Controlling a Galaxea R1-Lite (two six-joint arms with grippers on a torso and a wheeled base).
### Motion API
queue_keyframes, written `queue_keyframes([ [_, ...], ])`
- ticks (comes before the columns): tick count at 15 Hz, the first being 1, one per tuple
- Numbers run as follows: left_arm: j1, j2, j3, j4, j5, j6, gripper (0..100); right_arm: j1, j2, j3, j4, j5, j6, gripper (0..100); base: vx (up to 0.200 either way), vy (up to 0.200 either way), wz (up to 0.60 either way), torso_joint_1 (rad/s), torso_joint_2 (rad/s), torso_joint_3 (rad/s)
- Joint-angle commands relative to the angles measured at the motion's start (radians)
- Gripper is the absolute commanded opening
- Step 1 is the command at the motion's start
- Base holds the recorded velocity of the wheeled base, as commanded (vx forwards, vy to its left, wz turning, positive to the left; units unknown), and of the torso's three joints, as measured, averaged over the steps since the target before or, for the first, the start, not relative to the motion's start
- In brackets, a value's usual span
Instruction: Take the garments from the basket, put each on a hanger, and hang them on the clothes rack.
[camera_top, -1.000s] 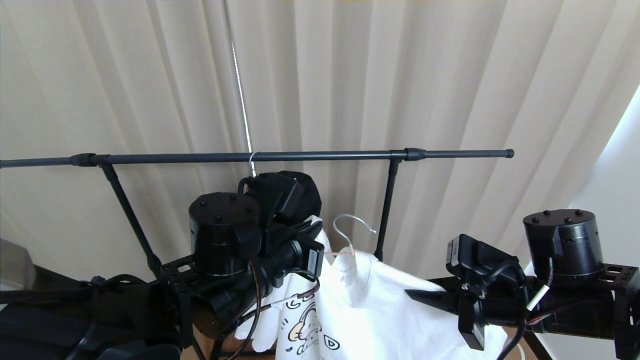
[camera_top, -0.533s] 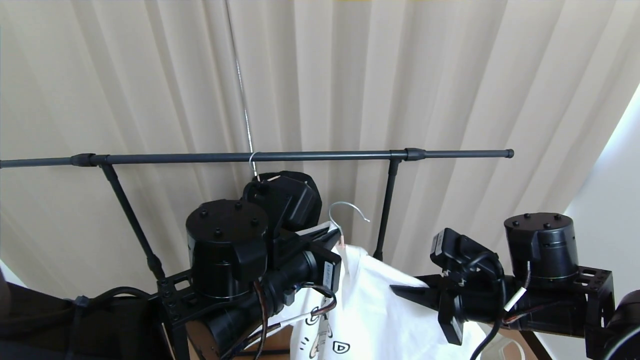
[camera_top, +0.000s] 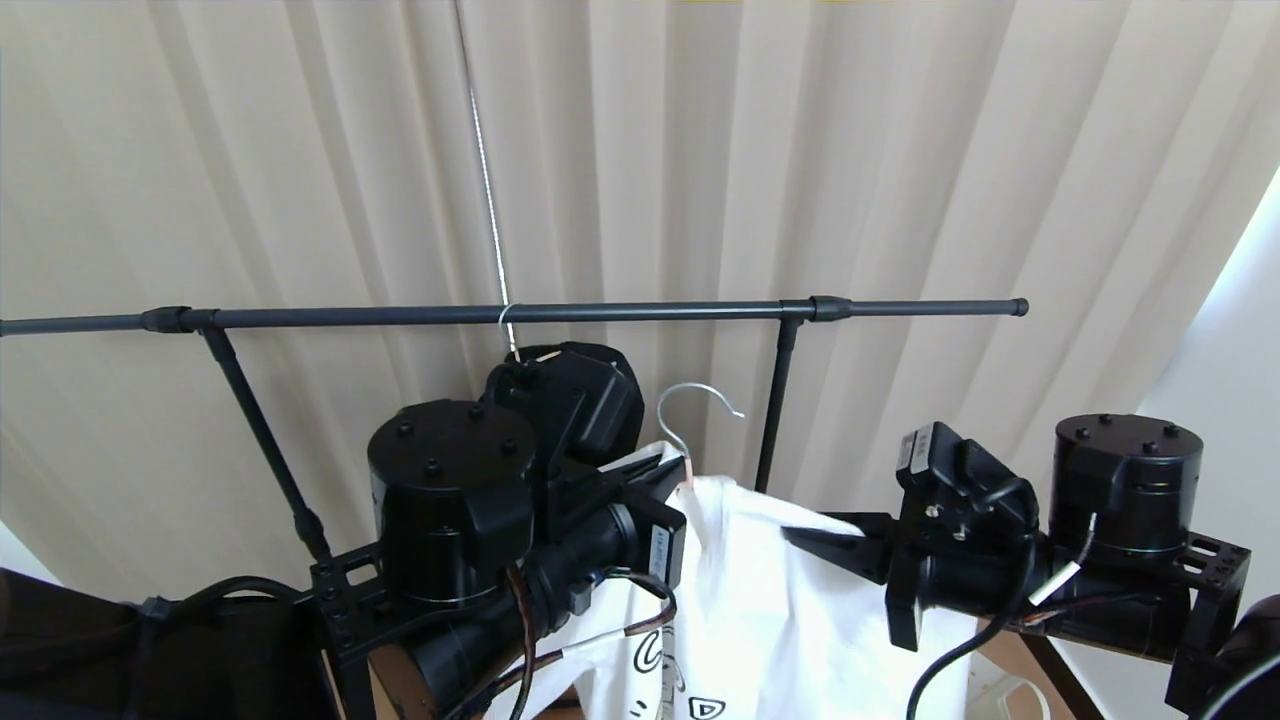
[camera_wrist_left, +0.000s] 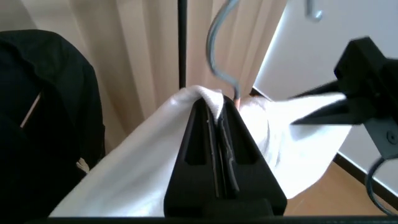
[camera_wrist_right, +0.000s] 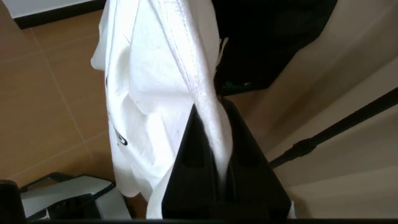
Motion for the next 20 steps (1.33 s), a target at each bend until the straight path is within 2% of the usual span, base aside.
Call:
queue_keyframes([
  [1,0.002,0.004,0.000,-0.002,0.005,0.000,0,-0.031,-0.009,0.014,-0.004,0.009,0.001,0,0.000,0.000,0.00,0.000,0.00,0.000],
  [7,0.004,0.001,0.008,-0.002,0.003,0.003,0,-0.033,-0.004,0.010,-0.070,0.007,0.092,0,0.000,0.000,0.00,0.000,0.00,0.000],
  [10,0.000,-0.002,0.015,-0.002,0.001,0.006,0,-0.033,0.001,0.008,-0.115,0.005,0.164,0,0.000,0.000,0.00,0.000,0.00,0.000],
  [20,-0.004,-0.028,0.008,-0.038,-0.002,-0.002,0,-0.027,0.007,0.033,-0.141,0.007,0.165,0,0.000,0.000,0.00,0.000,0.00,0.000],
])
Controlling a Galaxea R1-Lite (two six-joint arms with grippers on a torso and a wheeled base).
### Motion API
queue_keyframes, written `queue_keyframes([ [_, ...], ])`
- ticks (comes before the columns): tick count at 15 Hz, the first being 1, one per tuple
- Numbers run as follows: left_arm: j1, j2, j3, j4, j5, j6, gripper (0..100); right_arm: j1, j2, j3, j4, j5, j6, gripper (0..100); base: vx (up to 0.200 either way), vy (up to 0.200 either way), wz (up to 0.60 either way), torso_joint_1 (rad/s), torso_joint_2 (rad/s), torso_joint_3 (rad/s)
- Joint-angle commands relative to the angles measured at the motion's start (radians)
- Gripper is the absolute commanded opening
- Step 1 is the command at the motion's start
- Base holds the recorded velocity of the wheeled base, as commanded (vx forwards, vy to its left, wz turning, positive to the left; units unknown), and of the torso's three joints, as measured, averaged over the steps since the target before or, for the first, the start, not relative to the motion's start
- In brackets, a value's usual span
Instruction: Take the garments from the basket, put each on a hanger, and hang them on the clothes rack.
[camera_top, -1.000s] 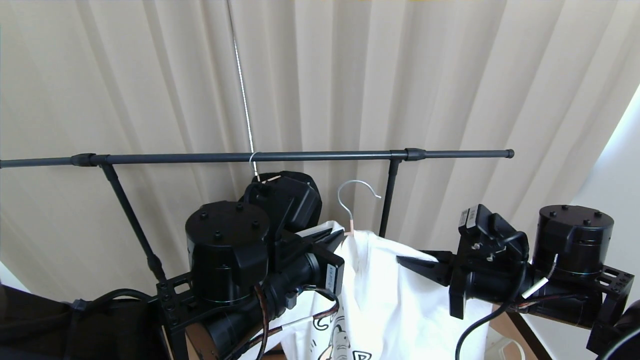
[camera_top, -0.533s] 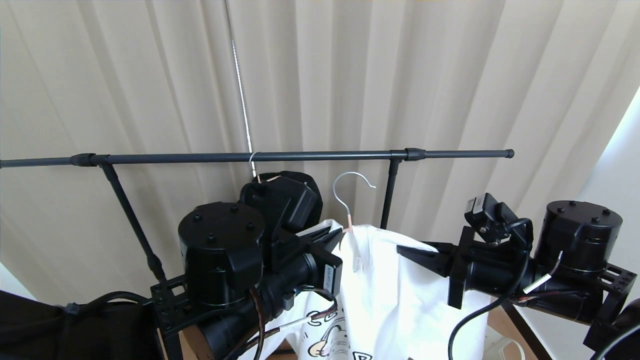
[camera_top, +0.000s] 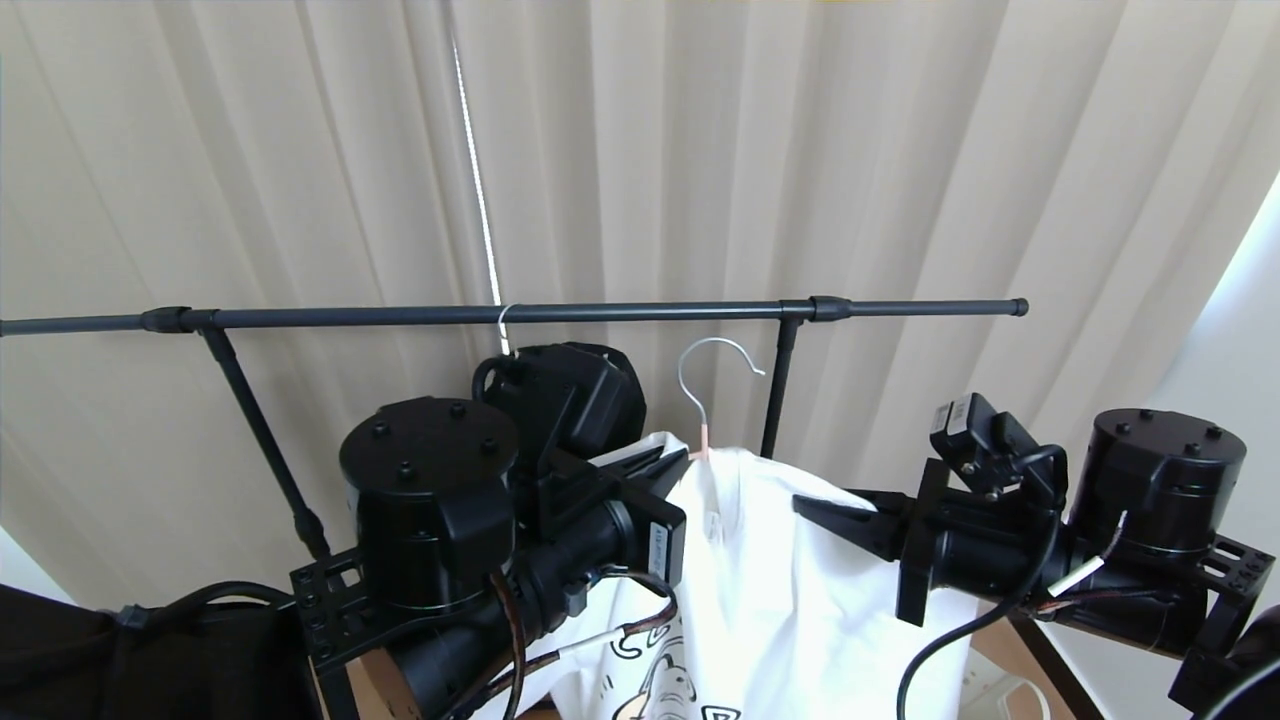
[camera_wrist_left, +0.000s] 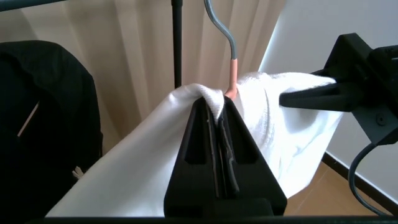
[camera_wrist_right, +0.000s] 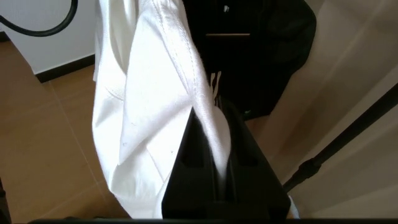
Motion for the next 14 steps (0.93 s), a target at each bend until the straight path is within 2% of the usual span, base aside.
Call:
queue_keyframes([
  [1,0.000,-0.015,-0.004,-0.004,0.001,-0.003,0,0.003,0.000,0.006,0.004,0.001,-0.002,0,0.000,0.000,0.00,0.000,0.00,0.000],
  [10,0.003,-0.043,-0.004,-0.004,0.000,-0.003,0,0.010,0.000,0.005,0.002,-0.001,-0.010,0,0.000,0.000,0.00,0.000,0.00,0.000],
  [14,-0.002,-0.060,0.016,-0.004,-0.035,-0.010,0,0.009,-0.002,0.003,-0.042,-0.004,-0.005,0,0.000,0.000,0.00,0.000,0.00,0.000],
])
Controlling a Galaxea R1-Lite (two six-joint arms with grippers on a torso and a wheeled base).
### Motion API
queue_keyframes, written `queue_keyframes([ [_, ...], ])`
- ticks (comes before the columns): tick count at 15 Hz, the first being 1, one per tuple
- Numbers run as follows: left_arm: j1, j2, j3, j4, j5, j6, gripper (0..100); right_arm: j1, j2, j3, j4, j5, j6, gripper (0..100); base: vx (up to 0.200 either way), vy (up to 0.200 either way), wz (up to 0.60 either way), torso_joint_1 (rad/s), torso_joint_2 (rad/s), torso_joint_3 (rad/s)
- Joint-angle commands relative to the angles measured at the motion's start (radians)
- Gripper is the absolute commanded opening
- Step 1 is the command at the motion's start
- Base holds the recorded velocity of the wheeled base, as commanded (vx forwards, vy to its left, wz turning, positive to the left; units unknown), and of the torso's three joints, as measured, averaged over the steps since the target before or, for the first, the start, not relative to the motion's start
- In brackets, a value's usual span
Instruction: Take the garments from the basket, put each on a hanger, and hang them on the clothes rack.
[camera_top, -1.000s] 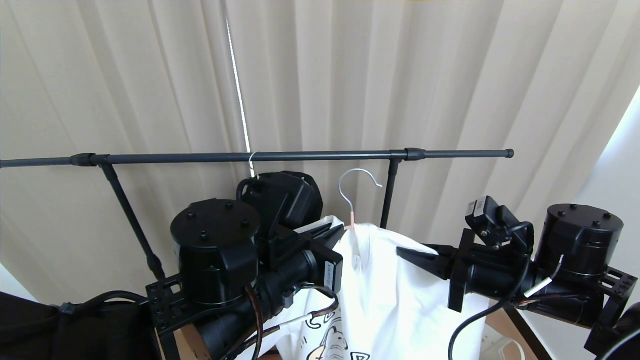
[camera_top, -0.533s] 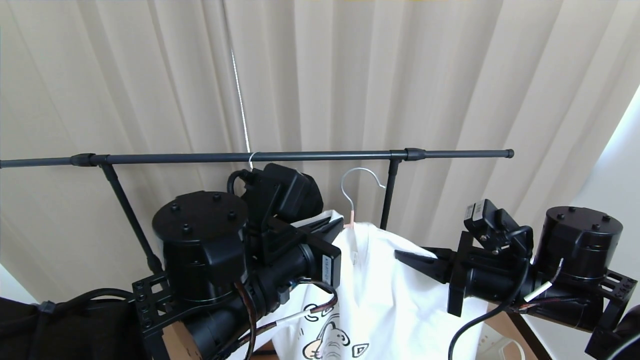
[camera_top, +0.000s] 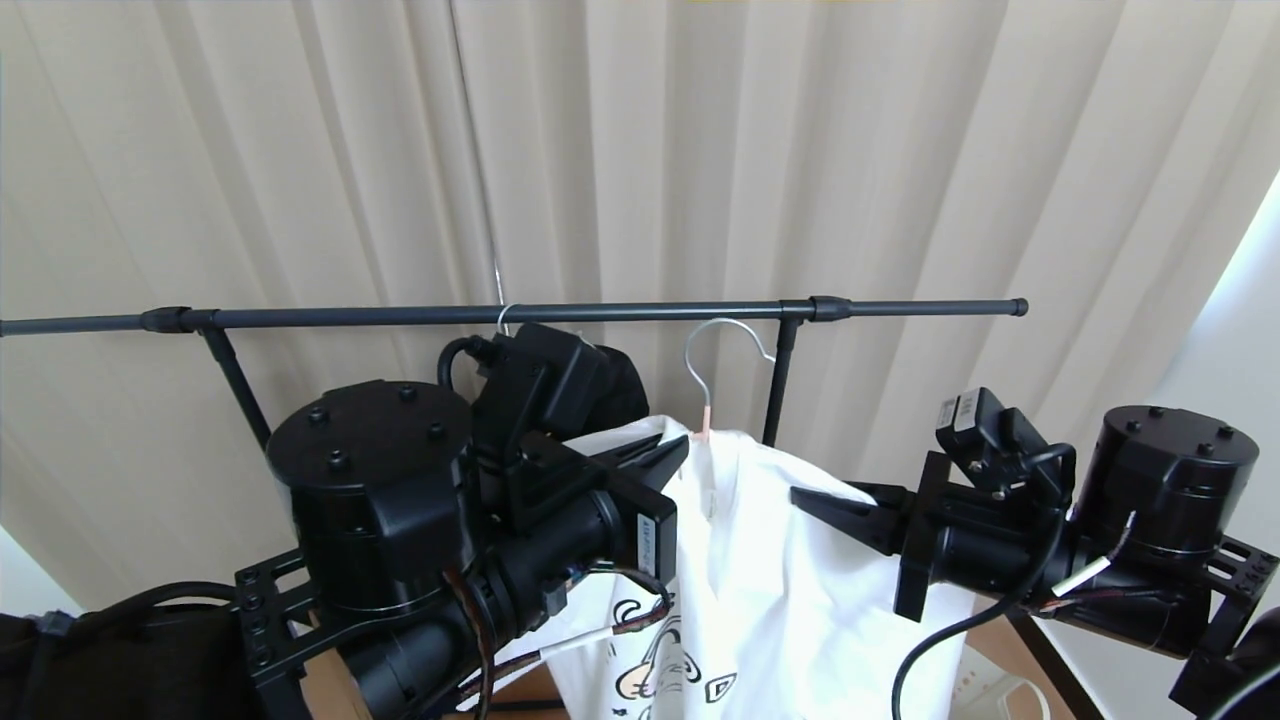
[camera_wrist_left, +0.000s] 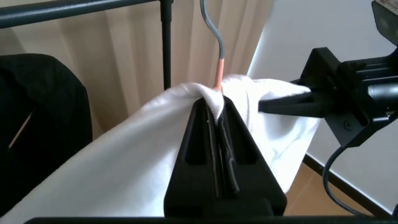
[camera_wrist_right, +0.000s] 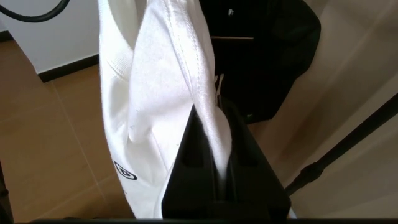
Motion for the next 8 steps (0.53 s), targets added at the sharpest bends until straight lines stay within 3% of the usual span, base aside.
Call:
queue_keyframes([
  [1,-0.002,-0.005,0.005,0.002,0.000,0.000,0,-0.001,0.000,0.003,-0.016,0.000,0.003,0,0.000,0.000,0.00,0.000,0.00,0.000],
  [8,-0.017,-0.002,0.016,0.003,0.000,0.003,0,-0.006,-0.006,-0.007,-0.023,-0.002,0.026,0,0.000,0.000,0.00,0.000,0.00,0.000],
])
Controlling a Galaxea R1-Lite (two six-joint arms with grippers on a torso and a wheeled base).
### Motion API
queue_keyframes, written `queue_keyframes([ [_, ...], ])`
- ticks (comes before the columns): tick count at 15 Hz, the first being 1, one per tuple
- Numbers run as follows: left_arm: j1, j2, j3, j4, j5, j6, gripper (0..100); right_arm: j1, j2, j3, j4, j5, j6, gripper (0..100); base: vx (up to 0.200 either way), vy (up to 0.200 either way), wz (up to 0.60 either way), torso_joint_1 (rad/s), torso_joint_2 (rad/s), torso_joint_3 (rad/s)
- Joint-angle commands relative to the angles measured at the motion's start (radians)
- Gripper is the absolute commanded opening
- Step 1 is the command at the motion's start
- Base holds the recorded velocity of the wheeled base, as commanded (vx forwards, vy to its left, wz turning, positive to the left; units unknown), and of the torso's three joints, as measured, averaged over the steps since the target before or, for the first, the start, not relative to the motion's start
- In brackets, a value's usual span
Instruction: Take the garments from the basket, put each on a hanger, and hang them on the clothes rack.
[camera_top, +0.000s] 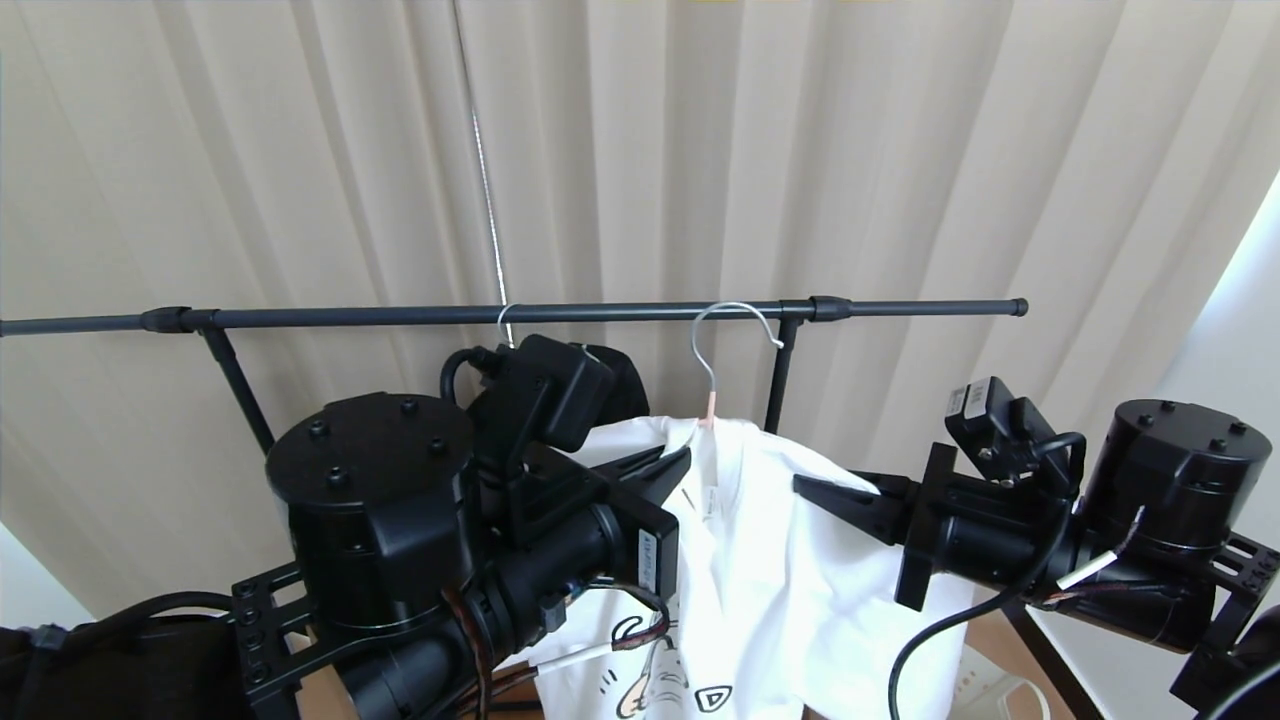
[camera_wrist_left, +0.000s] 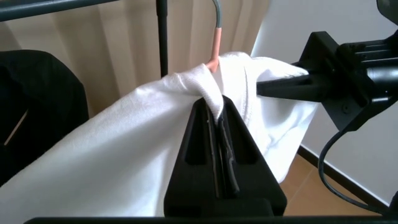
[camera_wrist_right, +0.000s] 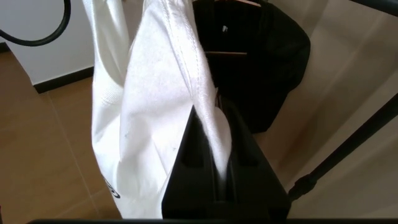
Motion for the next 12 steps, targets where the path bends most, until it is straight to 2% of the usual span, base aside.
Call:
queue_keyframes([
  [1,-0.004,0.003,0.002,0.000,0.001,0.000,0,0.000,-0.002,-0.001,0.000,0.000,0.001,0,0.000,0.000,0.00,0.000,0.00,0.000],
  [8,-0.009,0.021,0.005,-0.001,0.001,0.000,0,0.000,-0.007,0.007,-0.051,-0.001,0.010,0,0.000,0.000,0.00,0.000,0.00,0.000],
  [9,-0.009,0.025,0.005,-0.001,0.001,0.000,100,-0.001,-0.007,0.007,-0.056,-0.001,0.012,0,0.000,0.000,0.00,0.000,0.00,0.000],
  [12,-0.009,0.023,0.006,-0.001,0.001,0.001,100,-0.001,-0.007,0.008,-0.057,-0.001,0.013,0,0.000,0.000,0.00,0.000,0.00,0.000],
])
